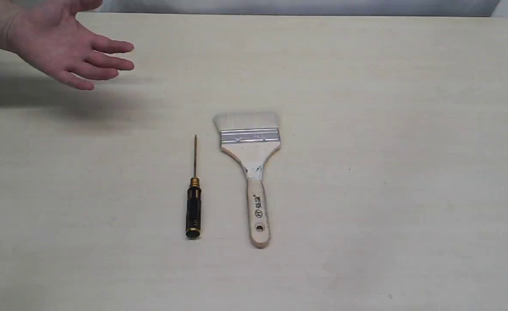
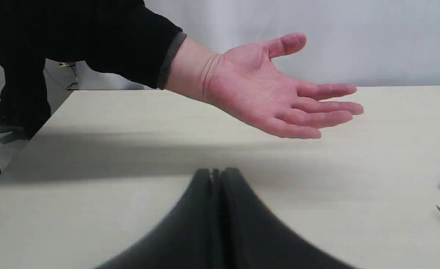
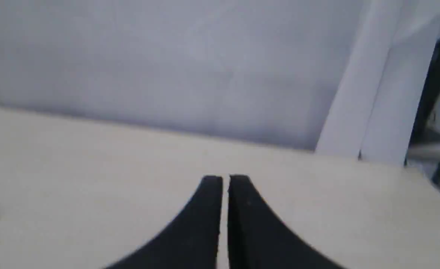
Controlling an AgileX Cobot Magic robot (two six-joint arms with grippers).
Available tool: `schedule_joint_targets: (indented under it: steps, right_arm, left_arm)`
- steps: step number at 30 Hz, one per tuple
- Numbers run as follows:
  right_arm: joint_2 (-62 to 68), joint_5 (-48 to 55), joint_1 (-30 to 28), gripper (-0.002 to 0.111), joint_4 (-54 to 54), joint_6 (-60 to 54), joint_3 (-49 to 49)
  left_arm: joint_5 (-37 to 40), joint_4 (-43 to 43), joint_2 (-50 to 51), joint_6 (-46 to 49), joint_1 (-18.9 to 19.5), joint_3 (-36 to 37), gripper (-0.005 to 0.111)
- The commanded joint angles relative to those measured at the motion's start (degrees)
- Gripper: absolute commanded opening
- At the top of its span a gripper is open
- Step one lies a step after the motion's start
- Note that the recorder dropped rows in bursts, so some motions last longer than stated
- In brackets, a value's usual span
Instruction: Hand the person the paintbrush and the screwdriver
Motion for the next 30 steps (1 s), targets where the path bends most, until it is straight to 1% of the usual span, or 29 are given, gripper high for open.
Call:
schedule_joint_targets:
  steps: [1, 3, 6, 10, 14, 15, 17, 19, 21, 23, 26, 28, 30]
  right_arm:
    - [-0.25, -13.48, -0.39, 0.005, -0.18, -0.34, 0.20]
    - [-0.25, -19.91, -0.39, 0.005, -0.18, -0.34, 0.20]
    - [-0.25, -24.39, -0.39, 0.005, -0.18, -0.34, 0.20]
    - [-0.25, -24.96, -0.39, 0.005, -0.18, -0.34, 0.20]
    - [-0.25, -27.69, -0.39, 0.005, -0.18, 0.23, 0.20]
    - [-0.25, -29.13, -0.39, 0.005, -0.18, 2.11, 0.20]
    - [-0.25, -31.99, -0.39, 0.005, -0.18, 13.15, 0.20]
    - [-0.25, -33.88, -0.39, 0.005, -0.18, 30.18, 0.20]
    - [-0.25, -34.29, -0.39, 0.005, -0.18, 41.92, 0.20]
    - [-0.25, -34.86, -0.39, 0.005, -0.78, 44.18, 0.20]
    - [-0.25, -36.28, -0.39, 0.005, -7.71, 44.96, 0.20]
    - [-0.25, -36.26, -0.39, 0.005, -18.35, 47.02, -0.34]
    - [-0.25, -36.26, -0.39, 0.005, -30.19, 53.99, -2.83]
  left_arm:
    - [-0.36, -0.12, -0.14, -0.12, -0.47, 0.12, 0.000]
    - [-0.36, -0.12, -0.14, -0.12, -0.47, 0.12, 0.000]
    - [-0.36, -0.12, -0.14, -0.12, -0.47, 0.12, 0.000]
    - [-0.20, -0.25, -0.14, -0.12, -0.47, 0.12, 0.000]
    - [-0.20, -0.25, -0.14, -0.12, -0.47, 0.12, 0.000]
    - [-0.20, -0.25, -0.14, -0.12, -0.47, 0.12, 0.000]
    - [-0.20, -0.25, -0.14, -0.12, -0.47, 0.12, 0.000]
    - [-0.20, -0.25, -0.14, -0.12, -0.47, 0.12, 0.000]
    - [-0.20, -0.25, -0.14, -0.12, -0.47, 0.12, 0.000]
    - [-0.20, -0.25, -0.14, -0.12, -0.47, 0.12, 0.000]
    - [-0.20, -0.25, -0.14, -0.12, -0.47, 0.12, 0.000]
    - [-0.20, -0.25, -0.14, -0.12, -0.47, 0.12, 0.000]
    - [-0.20, -0.25, -0.14, -0.12, -0.47, 0.12, 0.000]
